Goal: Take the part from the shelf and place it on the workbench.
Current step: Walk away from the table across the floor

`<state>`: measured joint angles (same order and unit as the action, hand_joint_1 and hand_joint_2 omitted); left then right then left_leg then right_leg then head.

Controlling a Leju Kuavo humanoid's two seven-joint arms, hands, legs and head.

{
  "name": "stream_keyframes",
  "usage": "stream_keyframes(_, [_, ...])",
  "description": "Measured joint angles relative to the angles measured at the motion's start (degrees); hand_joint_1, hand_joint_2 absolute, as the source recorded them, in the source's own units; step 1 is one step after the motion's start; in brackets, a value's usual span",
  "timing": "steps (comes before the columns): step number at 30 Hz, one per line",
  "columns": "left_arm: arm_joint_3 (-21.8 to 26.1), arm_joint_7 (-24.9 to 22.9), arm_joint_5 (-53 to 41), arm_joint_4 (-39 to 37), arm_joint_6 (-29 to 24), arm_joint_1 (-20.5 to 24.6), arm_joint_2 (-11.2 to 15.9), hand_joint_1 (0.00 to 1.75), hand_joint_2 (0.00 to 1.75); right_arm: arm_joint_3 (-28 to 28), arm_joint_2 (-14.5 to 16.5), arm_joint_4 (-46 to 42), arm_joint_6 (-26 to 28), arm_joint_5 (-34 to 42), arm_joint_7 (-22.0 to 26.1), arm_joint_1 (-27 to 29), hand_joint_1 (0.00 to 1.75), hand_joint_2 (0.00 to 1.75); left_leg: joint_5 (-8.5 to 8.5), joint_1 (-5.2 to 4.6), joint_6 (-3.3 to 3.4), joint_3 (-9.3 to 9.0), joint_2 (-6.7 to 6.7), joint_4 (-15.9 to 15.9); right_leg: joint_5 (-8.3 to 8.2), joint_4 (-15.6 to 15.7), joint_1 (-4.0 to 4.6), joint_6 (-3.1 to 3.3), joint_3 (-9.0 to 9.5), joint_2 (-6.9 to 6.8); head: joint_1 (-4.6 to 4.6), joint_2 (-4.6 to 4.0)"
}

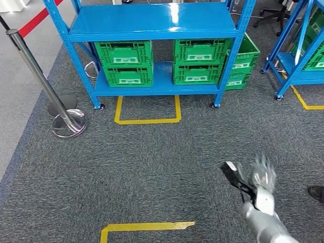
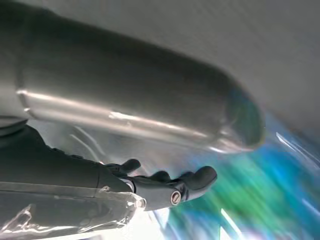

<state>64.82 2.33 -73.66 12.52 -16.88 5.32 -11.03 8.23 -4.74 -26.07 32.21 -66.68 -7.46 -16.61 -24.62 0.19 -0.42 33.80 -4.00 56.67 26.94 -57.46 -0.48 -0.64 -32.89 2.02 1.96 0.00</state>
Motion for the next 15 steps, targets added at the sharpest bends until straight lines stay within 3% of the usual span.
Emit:
stream_keyframes(3, [-0.1, -0.3, -0.9, 0.0, 1.2, -0.3, 0.7, 0.00, 0.00, 10.3, 0.7, 5.1, -3.7, 4.8, 1.0, 7.0, 0.00, 0.00, -0.21, -0.05, 0.15, -0.07, -0.17, 0.0, 0.23, 0.0, -0.01, -0.05, 0.19, -0.12, 0.00, -0.01])
stream_keyframes(6, [-0.2, -0.4, -1.7, 0.0, 1.6, -0.5, 1.3, 0.00, 0.00, 17.0, 2.0, 8.5, -5.9, 6.5, -2.2, 11.2, 0.00, 0.00, -0.33, -0.09, 0.23, -0.12, -0.13, 0.0, 0.32, 0.0, -0.03, -0.04, 0.13, 0.10, 0.05, -0.01])
stream_keyframes(10, [-0.4, -0.4, -2.3, 0.0, 1.5, -0.4, 1.6, 0.00, 0.00, 22.4, 2.8, 10.8, -8.2, 7.0, -7.1, 12.6, 0.00, 0.00, -0.35, -0.09, 0.22, -0.19, -0.11, 0.0, 0.41, 0.0, -0.03, 0.01, 0.15, 0.12, 0.03, 0.00])
stream_keyframes(15, [-0.5, -0.4, -2.3, 0.0, 1.1, -0.4, 1.7, 0.00, 0.00, 25.3, 3.2, 12.0, -9.4, 6.5, -8.7, 12.9, 0.00, 0.00, -0.33, -0.10, 0.17, -0.21, -0.11, 0.0, 0.40, 0.0, -0.05, 0.01, 0.19, 0.12, 0.02, -0.01])
